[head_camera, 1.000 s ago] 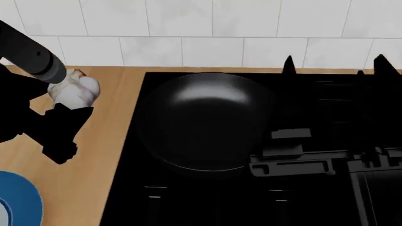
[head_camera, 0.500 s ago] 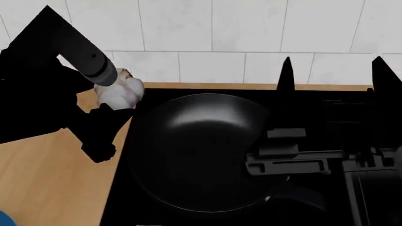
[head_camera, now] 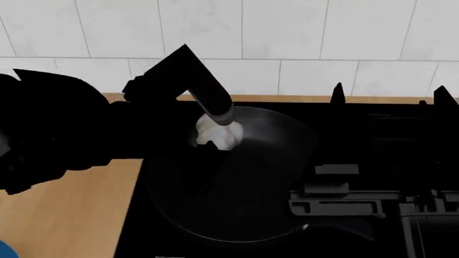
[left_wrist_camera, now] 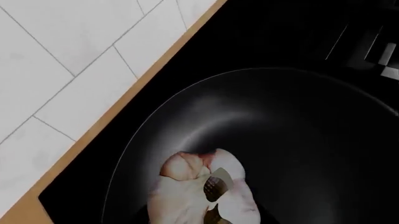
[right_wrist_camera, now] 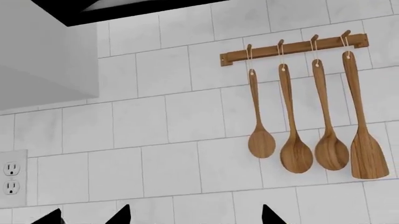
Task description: Pick the garlic from the plate and place it in the pan.
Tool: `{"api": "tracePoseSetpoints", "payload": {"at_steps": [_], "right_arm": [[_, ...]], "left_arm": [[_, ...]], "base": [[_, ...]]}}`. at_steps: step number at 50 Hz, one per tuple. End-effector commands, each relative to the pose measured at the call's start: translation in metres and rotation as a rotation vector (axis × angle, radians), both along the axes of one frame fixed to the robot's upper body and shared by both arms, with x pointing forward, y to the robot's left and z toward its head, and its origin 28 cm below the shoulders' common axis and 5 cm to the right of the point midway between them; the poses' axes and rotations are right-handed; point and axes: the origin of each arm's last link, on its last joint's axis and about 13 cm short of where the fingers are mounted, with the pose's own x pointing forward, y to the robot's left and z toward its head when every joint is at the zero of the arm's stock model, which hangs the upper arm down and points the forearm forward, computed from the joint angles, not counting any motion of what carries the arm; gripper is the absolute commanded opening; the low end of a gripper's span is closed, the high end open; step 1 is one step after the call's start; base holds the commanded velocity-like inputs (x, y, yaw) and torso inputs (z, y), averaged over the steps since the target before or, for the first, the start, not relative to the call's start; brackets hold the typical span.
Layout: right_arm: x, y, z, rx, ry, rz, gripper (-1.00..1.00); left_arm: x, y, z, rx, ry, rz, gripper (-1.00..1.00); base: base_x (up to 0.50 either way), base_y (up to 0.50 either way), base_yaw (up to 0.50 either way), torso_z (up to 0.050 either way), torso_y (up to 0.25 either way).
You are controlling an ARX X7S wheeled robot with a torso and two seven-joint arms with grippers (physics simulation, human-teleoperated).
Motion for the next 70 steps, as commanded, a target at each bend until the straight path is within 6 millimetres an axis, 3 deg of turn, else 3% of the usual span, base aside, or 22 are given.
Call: {"api": "tracePoseSetpoints", "payload": {"at_steps": [1, 8, 19, 20, 26, 33, 36, 40, 42, 43, 49, 54, 60, 67, 70], "right_arm": [[-0.003, -0.002, -0.003, 0.007, 0.009, -0.010, 1.00], [-0.007, -0.002, -0.003, 0.008, 0.015, -0.009, 1.00], [-0.008, -0.001, -0.004, 0.013, 0.020, -0.013, 1.00], [-0.008, -0.001, -0.004, 0.013, 0.021, -0.014, 1.00], [-0.007, 0.000, -0.004, 0.013, 0.022, -0.007, 1.00], [-0.006, 0.000, -0.003, 0.011, 0.020, 0.000, 1.00], [-0.005, 0.000, -0.001, 0.008, 0.016, 0.003, 1.00], [-0.002, 0.001, 0.001, -0.001, 0.010, 0.011, 1.00], [0.001, 0.002, 0.002, -0.006, 0.007, 0.020, 1.00], [0.003, 0.001, 0.003, -0.010, 0.003, 0.028, 1.00], [0.015, 0.000, 0.009, -0.032, -0.013, 0.048, 1.00], [0.020, -0.004, 0.011, -0.013, -0.040, 0.017, 1.00], [0.024, 0.002, 0.005, -0.030, -0.050, 0.029, 1.00], [0.027, 0.001, 0.000, -0.042, -0.063, -0.006, 1.00], [0.023, 0.004, 0.002, -0.039, -0.072, -0.002, 1.00]], "left_arm": [[0.021, -0.009, -0.030, 0.056, 0.050, 0.011, -1.00], [0.018, -0.011, -0.045, 0.080, 0.086, 0.011, -1.00], [0.020, -0.011, -0.043, 0.072, 0.083, 0.014, -1.00], [0.020, -0.011, -0.041, 0.069, 0.081, 0.006, 1.00], [0.022, -0.010, -0.027, 0.038, 0.043, 0.010, 1.00], [0.025, -0.007, 0.027, -0.055, -0.088, 0.013, 1.00], [0.012, 0.006, 0.072, -0.136, -0.201, 0.027, 1.00], [-0.028, 0.037, 0.129, -0.246, -0.370, 0.065, 1.00], [-0.041, 0.048, 0.137, -0.280, -0.413, 0.102, 1.00], [-0.048, 0.056, 0.135, -0.287, -0.446, 0.123, 1.00], [-0.092, 0.076, 0.070, -0.325, -0.670, 0.339, 1.00], [-0.118, 0.094, 0.006, -0.428, -0.684, 0.544, 1.00], [-0.147, 0.096, -0.043, -0.441, -0.722, 0.705, 1.00], [-0.162, 0.099, -0.070, -0.558, -0.710, 0.820, 1.00], [-0.164, 0.101, -0.071, -0.581, -0.727, 0.853, 1.00]], "base": [[0.00, 0.00, 0.00, 0.000, 0.000], [0.00, 0.00, 0.00, 0.000, 0.001], [0.00, 0.00, 0.00, 0.000, 0.000], [0.00, 0.00, 0.00, 0.000, 0.000], [0.00, 0.00, 0.00, 0.000, 0.000], [0.00, 0.00, 0.00, 0.000, 0.000], [0.00, 0.00, 0.00, 0.000, 0.000], [0.00, 0.00, 0.00, 0.000, 0.000], [0.00, 0.00, 0.00, 0.000, 0.000], [0.00, 0.00, 0.00, 0.000, 0.000], [0.00, 0.00, 0.00, 0.000, 0.000], [0.00, 0.00, 0.00, 0.000, 0.000], [0.00, 0.00, 0.00, 0.000, 0.000], [0.00, 0.00, 0.00, 0.000, 0.000], [0.00, 0.00, 0.00, 0.000, 0.000]]}}
